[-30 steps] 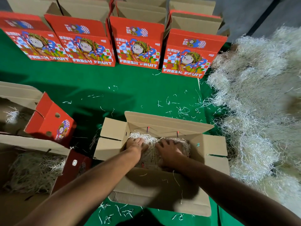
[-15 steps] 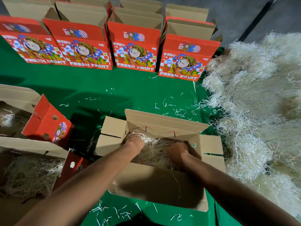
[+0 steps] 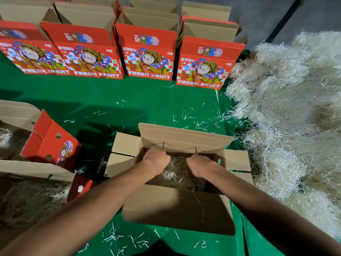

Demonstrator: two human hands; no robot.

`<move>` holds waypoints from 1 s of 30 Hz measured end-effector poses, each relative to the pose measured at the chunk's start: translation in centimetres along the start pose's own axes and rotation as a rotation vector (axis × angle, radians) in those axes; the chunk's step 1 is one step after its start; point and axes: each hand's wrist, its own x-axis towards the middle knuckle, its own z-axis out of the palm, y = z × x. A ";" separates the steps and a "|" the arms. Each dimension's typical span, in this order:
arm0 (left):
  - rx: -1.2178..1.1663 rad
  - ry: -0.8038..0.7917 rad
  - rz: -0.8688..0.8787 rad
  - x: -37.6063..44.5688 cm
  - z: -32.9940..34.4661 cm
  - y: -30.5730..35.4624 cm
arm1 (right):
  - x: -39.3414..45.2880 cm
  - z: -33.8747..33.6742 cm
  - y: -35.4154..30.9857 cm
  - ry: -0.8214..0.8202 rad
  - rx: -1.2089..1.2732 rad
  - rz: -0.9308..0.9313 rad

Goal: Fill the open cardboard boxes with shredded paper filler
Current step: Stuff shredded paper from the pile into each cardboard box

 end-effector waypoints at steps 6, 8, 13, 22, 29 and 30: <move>-0.253 -0.361 -0.102 0.2 2.5 1.0 | 2.0 3.0 -2.0 -0.377 0.302 -0.137; -0.241 -0.362 -0.153 -0.1 3.6 1.2 | 2.4 4.1 -2.0 -0.300 0.250 -0.163; -0.292 -0.301 -0.171 -0.6 3.3 1.8 | 2.0 5.1 -2.5 -0.196 0.202 -0.125; -0.244 -0.299 -0.110 -0.3 1.5 1.1 | 0.0 1.0 -2.2 -0.166 0.406 0.034; -0.235 -0.416 -0.169 -0.9 3.2 1.2 | -1.6 5.7 0.3 -0.083 0.216 -0.036; -0.266 -0.426 -0.168 -1.1 3.2 1.1 | -1.8 5.7 0.4 -0.126 0.102 -0.061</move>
